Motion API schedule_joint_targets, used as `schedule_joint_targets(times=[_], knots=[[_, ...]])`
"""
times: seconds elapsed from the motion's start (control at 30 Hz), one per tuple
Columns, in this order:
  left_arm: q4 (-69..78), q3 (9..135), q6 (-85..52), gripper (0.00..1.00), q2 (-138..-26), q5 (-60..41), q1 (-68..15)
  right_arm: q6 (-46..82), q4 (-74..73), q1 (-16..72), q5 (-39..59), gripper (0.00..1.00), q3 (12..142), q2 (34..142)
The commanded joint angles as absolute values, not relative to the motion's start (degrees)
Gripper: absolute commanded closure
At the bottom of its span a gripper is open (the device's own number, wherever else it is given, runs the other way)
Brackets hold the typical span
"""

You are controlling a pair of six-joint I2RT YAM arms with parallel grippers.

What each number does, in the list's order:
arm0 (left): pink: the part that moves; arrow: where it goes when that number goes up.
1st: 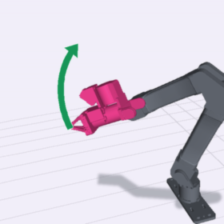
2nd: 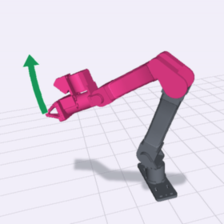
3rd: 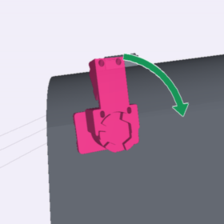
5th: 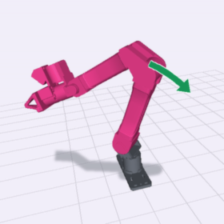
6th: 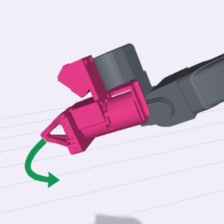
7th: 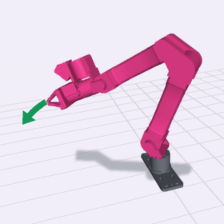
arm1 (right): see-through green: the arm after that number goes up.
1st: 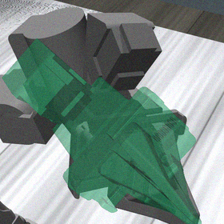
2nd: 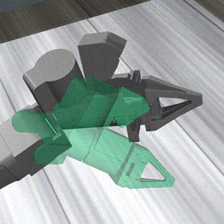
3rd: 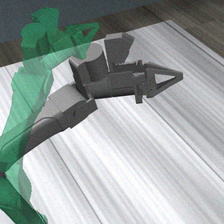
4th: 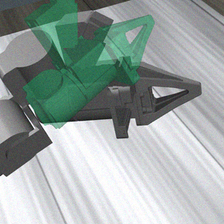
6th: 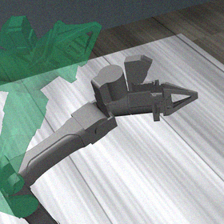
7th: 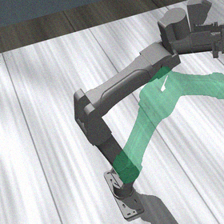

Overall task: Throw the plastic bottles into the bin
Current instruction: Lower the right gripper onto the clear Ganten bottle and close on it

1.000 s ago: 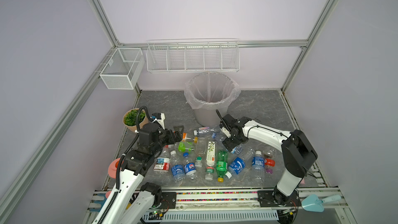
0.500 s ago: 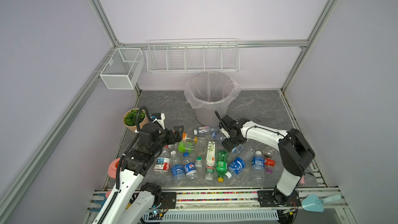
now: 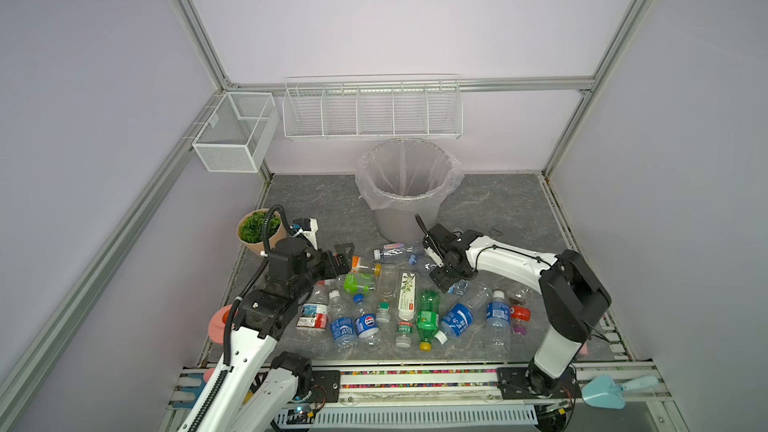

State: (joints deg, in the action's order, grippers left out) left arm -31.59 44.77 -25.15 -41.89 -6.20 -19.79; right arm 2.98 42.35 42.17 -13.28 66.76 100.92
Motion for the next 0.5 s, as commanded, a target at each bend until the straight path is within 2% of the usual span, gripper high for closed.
schedule_joint_targets(times=[0.0, 0.27, 0.47], knots=[[-32.1, 45.1, -24.7, 0.01, -41.3, -5.5, -19.9, 4.0, 43.1, 43.0, -13.9, 0.43, 63.7, 101.6], [-32.5, 45.3, -24.7, 0.01, -40.7, -5.2, -19.9, 4.4, 45.3, 44.5, -14.7, 0.68, 63.2, 98.6], [-32.4, 45.6, -25.1, 0.02, -40.4, -5.5, -19.9, 4.3, 46.9, 45.6, -15.6, 0.74, 63.7, 94.6]])
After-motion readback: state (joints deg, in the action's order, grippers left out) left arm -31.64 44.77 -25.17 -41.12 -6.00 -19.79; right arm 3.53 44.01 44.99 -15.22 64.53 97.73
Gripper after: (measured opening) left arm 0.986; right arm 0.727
